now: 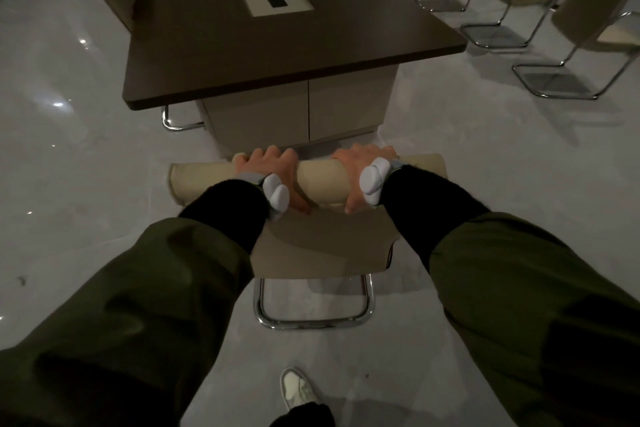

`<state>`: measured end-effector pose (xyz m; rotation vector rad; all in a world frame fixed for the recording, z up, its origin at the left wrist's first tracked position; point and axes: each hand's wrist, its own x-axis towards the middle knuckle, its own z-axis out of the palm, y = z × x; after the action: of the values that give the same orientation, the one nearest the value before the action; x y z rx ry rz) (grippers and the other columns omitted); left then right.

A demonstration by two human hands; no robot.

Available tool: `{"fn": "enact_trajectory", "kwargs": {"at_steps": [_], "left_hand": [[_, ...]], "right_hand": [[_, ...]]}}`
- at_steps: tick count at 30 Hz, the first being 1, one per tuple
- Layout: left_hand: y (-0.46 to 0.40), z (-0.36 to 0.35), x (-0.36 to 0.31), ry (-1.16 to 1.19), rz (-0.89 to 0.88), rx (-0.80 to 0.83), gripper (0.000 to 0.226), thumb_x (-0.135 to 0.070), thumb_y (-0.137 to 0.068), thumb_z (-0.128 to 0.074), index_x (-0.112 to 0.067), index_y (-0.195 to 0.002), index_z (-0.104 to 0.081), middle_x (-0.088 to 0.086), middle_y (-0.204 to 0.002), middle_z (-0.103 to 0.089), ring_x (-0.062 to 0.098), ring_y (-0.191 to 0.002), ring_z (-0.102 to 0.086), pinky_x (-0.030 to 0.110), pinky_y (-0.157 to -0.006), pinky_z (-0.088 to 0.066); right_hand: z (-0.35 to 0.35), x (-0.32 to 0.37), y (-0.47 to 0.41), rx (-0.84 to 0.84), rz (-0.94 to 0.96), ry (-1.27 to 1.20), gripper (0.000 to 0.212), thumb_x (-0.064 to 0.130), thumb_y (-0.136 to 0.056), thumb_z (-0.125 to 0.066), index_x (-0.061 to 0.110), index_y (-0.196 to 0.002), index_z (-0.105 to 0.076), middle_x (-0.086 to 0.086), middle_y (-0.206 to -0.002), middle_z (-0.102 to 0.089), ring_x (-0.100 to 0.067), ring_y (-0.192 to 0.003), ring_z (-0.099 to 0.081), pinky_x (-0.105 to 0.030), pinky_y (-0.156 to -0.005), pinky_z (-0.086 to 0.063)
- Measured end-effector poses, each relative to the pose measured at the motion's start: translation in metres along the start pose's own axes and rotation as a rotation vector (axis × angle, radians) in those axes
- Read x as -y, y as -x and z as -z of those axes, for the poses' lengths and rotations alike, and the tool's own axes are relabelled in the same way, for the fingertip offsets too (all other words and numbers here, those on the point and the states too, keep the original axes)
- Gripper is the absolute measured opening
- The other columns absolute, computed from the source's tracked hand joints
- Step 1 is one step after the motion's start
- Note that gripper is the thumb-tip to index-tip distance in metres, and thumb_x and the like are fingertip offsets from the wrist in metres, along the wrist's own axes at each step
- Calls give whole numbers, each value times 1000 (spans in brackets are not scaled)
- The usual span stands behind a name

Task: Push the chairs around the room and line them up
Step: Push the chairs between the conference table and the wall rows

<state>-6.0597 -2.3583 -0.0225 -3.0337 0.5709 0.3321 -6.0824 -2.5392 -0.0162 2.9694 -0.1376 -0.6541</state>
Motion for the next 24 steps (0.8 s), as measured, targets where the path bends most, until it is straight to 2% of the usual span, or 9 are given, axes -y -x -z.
{"fn": "enact_trajectory", "kwargs": {"at_steps": [1, 4, 6, 8, 10, 13, 17, 21, 24], "left_hand": [[-8, 4, 1, 10, -3, 11, 96, -85, -43, -73, -37, -120, -41, 0, -119, -48, 30, -113, -48, 53, -101, -34], [-30, 15, 4, 34, -3, 47, 96, -81, -49, -76, -35, -126, -41, 2, -123, -47, 32, -118, -46, 58, -106, -31], [-49, 21, 8, 32, -8, 53, 95, -80, -51, -76, -34, -126, -41, 2, -124, -47, 32, -118, -46, 59, -106, -31], [-68, 25, 15, 26, -12, 55, 93, -80, -52, -76, -33, -125, -41, 3, -123, -47, 32, -117, -46, 58, -106, -32], [-86, 29, 22, 19, -18, 56, 93, -81, -52, -76, -33, -124, -41, 3, -123, -47, 32, -118, -46, 58, -107, -31], [-110, 34, 35, 25, -12, 52, 93, -80, -51, -77, -33, -122, -42, 2, -124, -47, 32, -119, -45, 56, -108, -30], [-139, 41, 59, 18, -21, 45, 91, -78, -51, -79, -32, -122, -42, 3, -124, -48, 32, -117, -45, 53, -105, -32], [-163, 52, 65, 23, -15, 38, 93, -79, -51, -78, -34, -124, -43, 1, -123, -48, 31, -117, -46, 55, -105, -33], [-179, 64, 56, 42, -5, 46, 92, -80, -51, -77, -33, -123, -44, 1, -125, -47, 31, -121, -45, 59, -109, -29]], "right_hand": [[1, -1, -10, 2, -34, 14, 41, 31, -81, -73, 10, -50, -59, 14, -94, -55, -6, -95, -63, -24, -82, -44], [21, -15, -35, -13, 4, 3, 37, 37, -50, -89, 20, -69, -63, 13, -83, -60, -13, -73, -58, -28, -76, -50], [35, -17, -49, 18, 55, -9, 36, 35, -48, -87, 25, -61, -55, 6, -72, -63, -17, -64, -59, -27, -70, -48], [39, -16, -69, -74, 110, -6, 45, 39, -50, -89, 24, -83, -63, 0, -93, -65, -19, -79, -60, -33, -80, -49], [45, -15, -83, -144, 168, -32, 75, 48, -47, -91, 27, -111, -57, -5, -111, -57, -22, -96, -56, -42, -93, -46], [60, -13, -102, -105, 129, 32, 63, 46, -37, -87, 32, -85, -49, -4, -92, -54, -19, -67, -46, -42, -86, -50], [72, -3, -134, -113, 191, -12, 86, 50, -36, -83, 40, -115, -49, 4, -101, -53, -22, -87, -54, -42, -87, -47], [85, -4, -161, -63, 198, -38, 76, 53, -37, -82, 38, -109, -62, 10, -90, -63, -14, -74, -59, -29, -74, -47], [97, -15, -177, -104, 207, -42, 82, 58, -35, -84, 37, -110, -56, 9, -98, -61, -20, -84, -61, -38, -82, -52]]}}
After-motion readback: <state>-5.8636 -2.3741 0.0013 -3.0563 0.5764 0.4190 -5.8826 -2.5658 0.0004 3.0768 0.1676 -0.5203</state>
